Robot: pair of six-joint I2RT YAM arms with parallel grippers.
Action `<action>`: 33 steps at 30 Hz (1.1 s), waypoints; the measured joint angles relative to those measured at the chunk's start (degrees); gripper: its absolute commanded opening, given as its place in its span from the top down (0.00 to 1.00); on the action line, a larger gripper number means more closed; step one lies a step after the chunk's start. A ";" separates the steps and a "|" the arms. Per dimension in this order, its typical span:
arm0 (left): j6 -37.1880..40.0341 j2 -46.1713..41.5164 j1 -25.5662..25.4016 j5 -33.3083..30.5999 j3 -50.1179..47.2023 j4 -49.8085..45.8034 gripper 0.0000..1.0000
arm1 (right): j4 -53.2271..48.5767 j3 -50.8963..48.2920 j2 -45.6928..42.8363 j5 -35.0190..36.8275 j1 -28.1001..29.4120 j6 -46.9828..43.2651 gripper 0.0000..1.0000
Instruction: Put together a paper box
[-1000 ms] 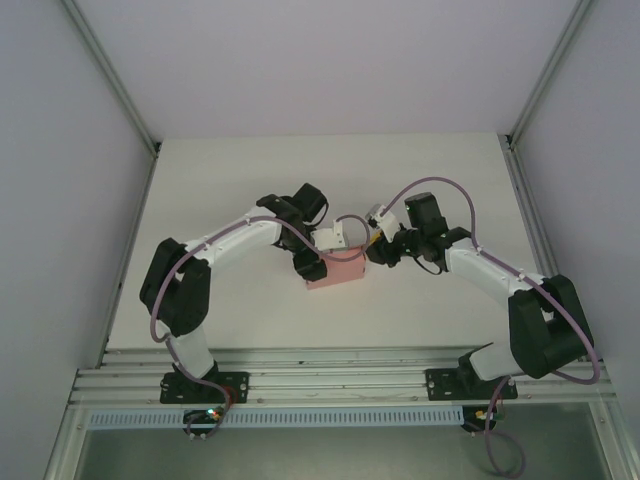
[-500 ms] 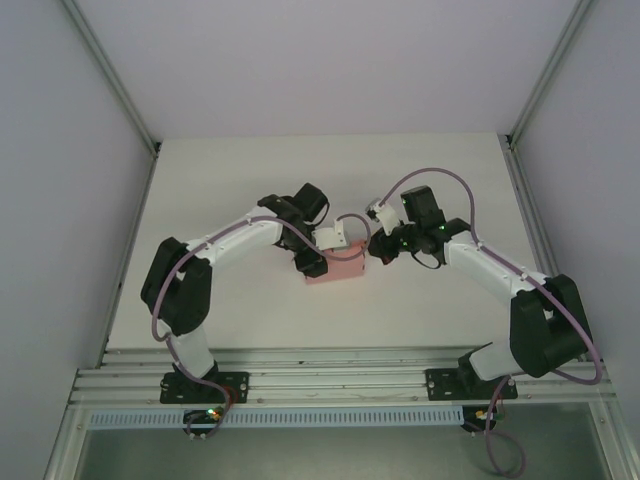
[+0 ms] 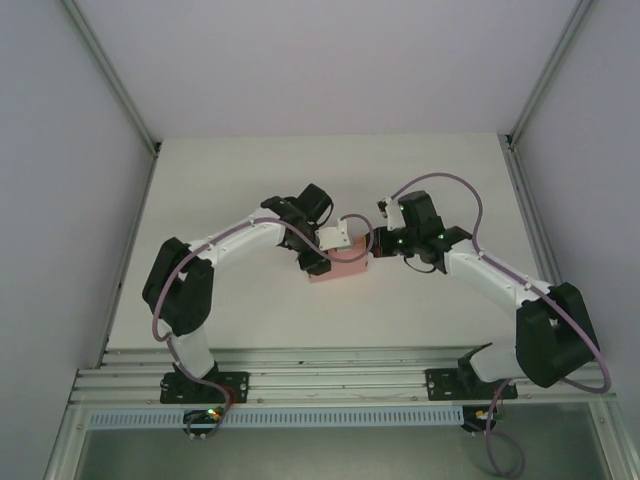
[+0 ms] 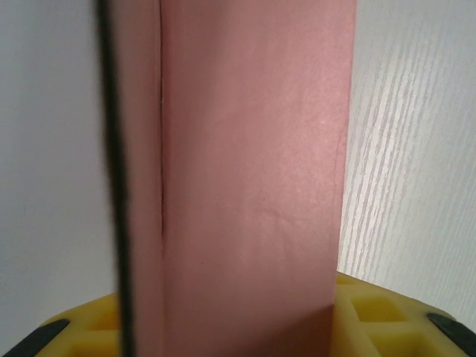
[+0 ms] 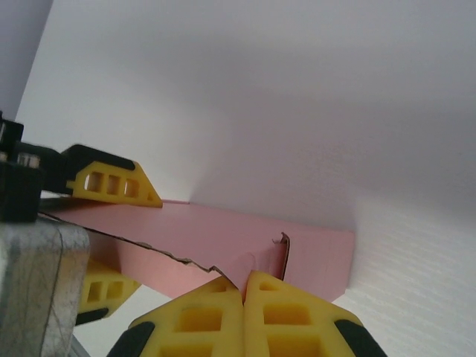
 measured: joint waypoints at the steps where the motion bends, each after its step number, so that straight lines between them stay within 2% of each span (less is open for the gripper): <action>1: -0.02 0.04 0.00 -0.20 0.00 -0.50 0.59 | 2.25 -1.62 -0.37 0.17 0.31 -0.20 1.00; 3: -0.20 0.09 0.00 -0.28 0.00 -0.96 0.59 | 5.55 -3.91 -1.29 1.27 0.96 -1.68 1.00; 13: -0.50 0.09 0.07 -0.39 0.00 -0.90 0.58 | 9.60 -6.36 -2.45 10.38 4.94 -9.29 1.00; 19: -0.90 0.09 0.11 -0.63 0.00 -0.87 0.57 | 12.15 -7.80 -2.89 13.68 6.49 -9.73 1.00; 22: -1.11 0.09 0.11 -0.61 0.00 -0.92 0.54 | 13.90 -9.40 -3.80 16.96 8.37 -10.54 1.00; 33: -1.27 0.04 0.11 -0.70 0.09 -1.84 0.53 | 18.34 -12.26 -4.59 26.38 13.51 -15.50 1.00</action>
